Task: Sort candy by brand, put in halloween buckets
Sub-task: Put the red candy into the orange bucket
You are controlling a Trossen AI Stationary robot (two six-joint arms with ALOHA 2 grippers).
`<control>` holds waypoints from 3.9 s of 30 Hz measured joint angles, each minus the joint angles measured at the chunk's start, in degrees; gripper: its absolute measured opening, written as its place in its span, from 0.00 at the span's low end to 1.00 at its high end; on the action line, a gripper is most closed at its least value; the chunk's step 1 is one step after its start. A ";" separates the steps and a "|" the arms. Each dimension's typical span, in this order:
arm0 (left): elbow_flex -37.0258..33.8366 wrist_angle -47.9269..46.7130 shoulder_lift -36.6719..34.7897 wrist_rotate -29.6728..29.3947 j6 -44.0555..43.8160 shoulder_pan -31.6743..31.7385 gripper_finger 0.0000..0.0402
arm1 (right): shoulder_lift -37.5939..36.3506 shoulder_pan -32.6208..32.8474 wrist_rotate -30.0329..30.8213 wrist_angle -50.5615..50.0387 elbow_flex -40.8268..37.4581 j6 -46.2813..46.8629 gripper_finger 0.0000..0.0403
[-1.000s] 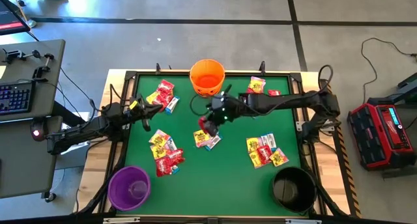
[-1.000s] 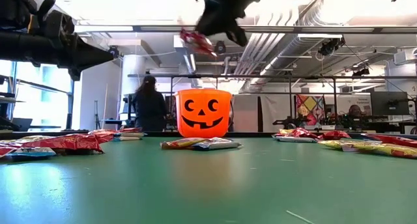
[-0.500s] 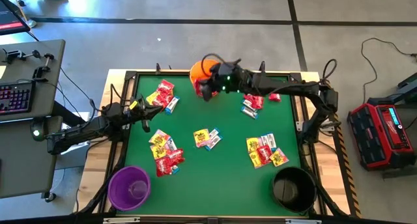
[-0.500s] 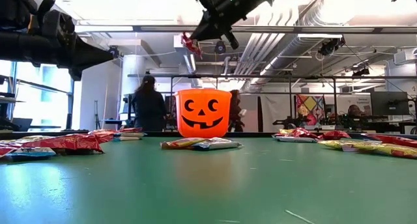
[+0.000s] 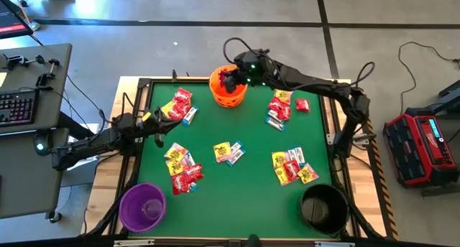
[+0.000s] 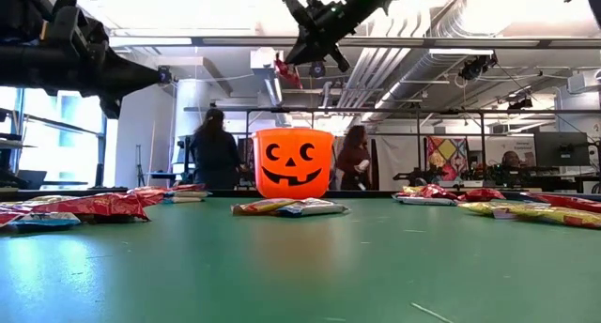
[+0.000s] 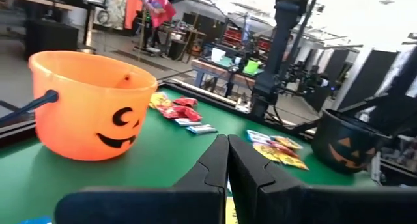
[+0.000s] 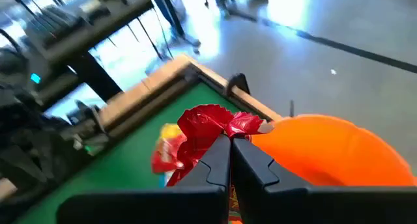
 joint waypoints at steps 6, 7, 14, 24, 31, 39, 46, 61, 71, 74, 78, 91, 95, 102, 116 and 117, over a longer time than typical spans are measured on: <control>-0.02 -0.08 1.11 -0.09 -1.04 -0.26 0.00 | 7.67 -2.26 -1.85 -10.53 10.62 -2.75 0.00; -0.02 -0.02 1.44 -0.09 -1.48 -0.38 0.00 | 8.98 -2.69 -2.62 -12.28 12.19 -2.84 0.00; -0.02 -0.26 3.58 -2.73 -2.91 -0.45 0.00 | 14.22 -4.57 -2.38 -20.33 18.14 -2.92 0.00; -0.02 -0.07 3.75 -3.30 -3.98 -0.45 0.00 | 17.80 -5.03 -2.33 -20.98 18.03 -2.86 0.00; -0.02 0.01 3.75 -3.32 -4.01 -0.45 0.00 | 20.74 -5.42 -2.83 -20.83 17.96 -1.39 0.00; -0.02 -0.61 4.46 -3.98 -4.58 -0.45 0.00 | 21.36 -5.35 -3.13 -21.36 17.96 -1.00 0.00; -0.02 -0.55 5.75 -3.38 -7.77 -0.43 0.00 | 21.36 -5.40 -3.06 -21.70 17.94 -0.29 0.00; -0.02 1.67 7.33 -4.16 -8.86 -0.43 0.00 | 22.52 -6.80 -2.85 -21.71 17.92 2.89 0.00; -0.02 1.49 7.34 -6.29 -7.54 -0.41 0.00 | 22.63 -7.28 -3.24 -29.73 22.83 -0.12 0.00; -0.02 0.87 7.35 -6.30 -7.52 -0.41 0.00 | 22.63 -7.28 -3.23 -31.93 24.95 -0.24 0.00; -0.02 -0.37 7.35 -6.28 -7.52 -0.37 0.00 | 22.63 -7.28 -3.24 -35.01 28.31 -0.52 0.00; -0.02 -0.26 7.49 -6.25 -7.52 -0.37 0.00 | 23.55 -5.54 -3.85 -40.22 39.74 -6.14 0.00; -0.02 -0.26 7.97 -6.25 -8.43 -0.37 0.00 | 24.44 -5.64 -4.07 -42.65 39.59 -7.11 0.00; -0.02 -0.31 9.14 -6.24 -8.61 -0.37 0.00 | 27.04 -6.03 -2.80 -41.60 39.49 -7.89 0.00; -0.02 -0.34 10.13 -6.32 -8.53 -0.37 0.00 | 35.34 -6.01 -2.36 -41.45 39.45 -8.03 0.00; -0.02 -0.32 10.11 -6.32 -8.45 -0.37 0.00 | 35.37 -6.01 -2.35 -41.06 39.45 -8.03 0.00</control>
